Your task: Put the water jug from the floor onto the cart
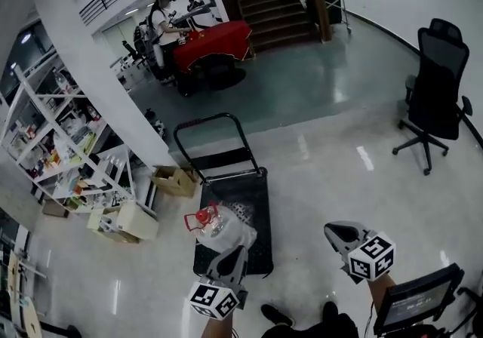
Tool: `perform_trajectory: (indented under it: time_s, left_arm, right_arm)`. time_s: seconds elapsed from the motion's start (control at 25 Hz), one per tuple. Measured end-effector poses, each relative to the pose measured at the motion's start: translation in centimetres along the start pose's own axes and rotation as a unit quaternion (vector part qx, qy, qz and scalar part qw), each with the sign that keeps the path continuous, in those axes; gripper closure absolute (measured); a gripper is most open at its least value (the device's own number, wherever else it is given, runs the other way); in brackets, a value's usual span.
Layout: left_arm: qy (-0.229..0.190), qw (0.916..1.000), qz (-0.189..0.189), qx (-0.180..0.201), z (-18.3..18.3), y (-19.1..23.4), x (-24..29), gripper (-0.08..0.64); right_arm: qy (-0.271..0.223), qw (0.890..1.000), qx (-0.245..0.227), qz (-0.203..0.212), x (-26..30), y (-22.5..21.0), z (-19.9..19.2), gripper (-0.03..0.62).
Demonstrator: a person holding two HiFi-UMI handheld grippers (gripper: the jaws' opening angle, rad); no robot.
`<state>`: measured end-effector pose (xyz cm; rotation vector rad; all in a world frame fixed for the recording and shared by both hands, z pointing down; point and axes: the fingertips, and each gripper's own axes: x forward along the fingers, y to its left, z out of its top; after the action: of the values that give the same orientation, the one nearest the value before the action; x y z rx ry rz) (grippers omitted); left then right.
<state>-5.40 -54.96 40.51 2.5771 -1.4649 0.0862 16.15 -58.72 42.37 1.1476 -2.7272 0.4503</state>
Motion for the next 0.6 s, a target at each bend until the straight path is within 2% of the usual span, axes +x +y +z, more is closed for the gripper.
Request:
perform_trajectory:
  time_s: [0.12, 0.28, 0.36, 0.48, 0.6]
  left_arm:
    - [0.005, 0.9999, -0.012, 0.005, -0.5, -4.0, -1.1, 0.569]
    - [-0.001, 0.9992, -0.04, 0.007, -1.2, -7.2, -3.0, 0.568]
    - [-0.014, 0.9984, -0.055, 0.008, -0.9, -9.0, -4.4, 0.569]
    - [-0.032, 0.9958, -0.083, 0.021, -1.7, -11.5, -7.7, 0.569]
    - [-0.032, 0.9933, -0.108, 0.025, -4.3, -12.4, -12.2, 0.569]
  right_arm:
    - [-0.01, 1.0, 0.01, -0.005, -3.4, 0.3, -1.0, 0.591]
    - [-0.025, 0.999, -0.019, -0.006, -6.9, 3.2, -1.1, 0.59]
    - [-0.03, 0.999, -0.017, -0.012, -8.8, 4.6, -1.4, 0.591]
    - [-0.031, 0.999, -0.015, -0.032, -11.3, 7.6, -3.2, 0.59]
    - [-0.028, 0.997, -0.021, -0.062, -13.2, 11.5, -5.7, 0.59]
